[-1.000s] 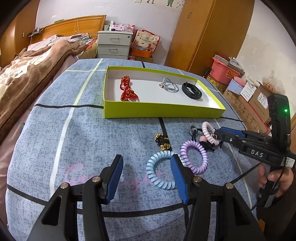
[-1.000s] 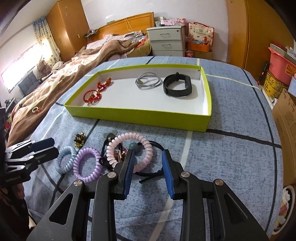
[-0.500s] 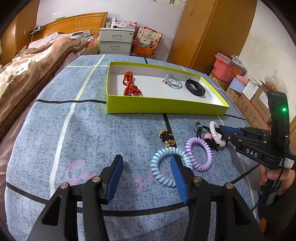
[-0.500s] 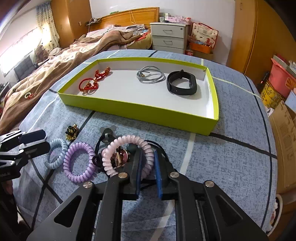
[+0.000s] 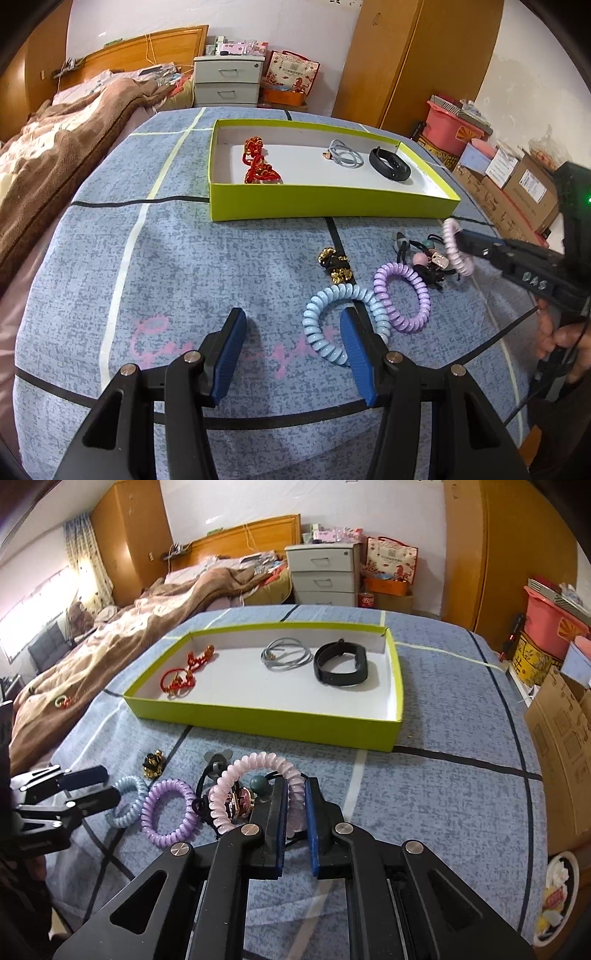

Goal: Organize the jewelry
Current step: 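Grasp the pink coil hair tie with the right gripper, then grasp the light blue coil hair tie with the left gripper while the right gripper holds the pink coil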

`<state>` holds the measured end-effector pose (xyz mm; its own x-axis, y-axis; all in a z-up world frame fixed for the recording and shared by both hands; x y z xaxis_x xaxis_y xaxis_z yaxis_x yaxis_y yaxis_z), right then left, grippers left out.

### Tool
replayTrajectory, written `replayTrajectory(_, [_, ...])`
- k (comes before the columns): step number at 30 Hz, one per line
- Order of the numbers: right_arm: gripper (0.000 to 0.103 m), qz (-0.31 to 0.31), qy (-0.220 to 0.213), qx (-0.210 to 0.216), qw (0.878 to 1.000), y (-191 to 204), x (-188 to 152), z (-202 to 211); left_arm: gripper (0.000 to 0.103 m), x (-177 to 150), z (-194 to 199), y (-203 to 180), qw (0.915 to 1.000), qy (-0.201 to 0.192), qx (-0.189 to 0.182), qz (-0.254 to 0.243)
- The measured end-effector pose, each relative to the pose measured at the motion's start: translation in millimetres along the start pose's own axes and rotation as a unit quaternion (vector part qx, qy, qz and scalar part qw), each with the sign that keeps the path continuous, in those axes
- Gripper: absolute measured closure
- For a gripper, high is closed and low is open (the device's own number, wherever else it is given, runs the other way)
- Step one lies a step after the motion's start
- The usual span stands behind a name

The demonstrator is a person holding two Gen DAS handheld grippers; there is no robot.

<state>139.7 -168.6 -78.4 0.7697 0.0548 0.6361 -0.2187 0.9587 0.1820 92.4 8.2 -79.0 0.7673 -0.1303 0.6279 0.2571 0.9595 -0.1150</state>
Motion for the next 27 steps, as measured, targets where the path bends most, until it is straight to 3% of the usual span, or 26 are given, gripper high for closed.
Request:
replayTrajectory(4, [0.093, -0.007, -0.012, 0.007, 1.0, 0.0, 1.4, 9.0, 0.048, 0.3, -4.9, -8.2, 0.9983, 0.008, 0.038, -0.043])
replayTrajectory(9, [0.093, -0.012, -0.02, 0.012, 1.0, 0.4, 1.6, 14.4, 0.051, 3.9, -9.8, -14.5, 0.9957, 0.016, 0.055, -0.073])
replayTrajectory(15, [0.093, -0.018, -0.022, 0.018, 0.999, 0.5, -0.3, 16.0, 0.069, 4.9, -9.3, -20.9, 0.9954, 0.012, 0.04, -0.085])
replayTrajectory(22, [0.093, -0.022, -0.022, 0.018, 0.999, 2.2, -3.8, 16.9, 0.077, 5.2, -8.3, -17.6, 0.9969, 0.008, 0.027, -0.074])
replayTrajectory(24, [0.093, -0.022, -0.022, 0.018, 0.999, 3.2, -4.7, 16.8, 0.087, 5.3, -8.0, -18.4, 0.9965, 0.008, 0.028, -0.078])
replayTrajectory(27, [0.093, -0.025, -0.023, 0.019, 0.999, 3.3, -5.8, 17.4, 0.091, 5.4, -7.6, -19.2, 0.9966, 0.007, 0.026, -0.077])
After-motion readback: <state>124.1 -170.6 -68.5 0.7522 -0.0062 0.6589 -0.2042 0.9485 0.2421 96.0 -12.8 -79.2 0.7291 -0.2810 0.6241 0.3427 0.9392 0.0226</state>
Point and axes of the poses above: each gripper's, at about its wrist camera, not at the fingertips, and z roughly against the way its jaws point, y to its left, x to its top, the point moved 6 cm from there along -z, roughly the way its jaws point, and after that the axes turned 6 degrees about -z, right-handed, at the moved point
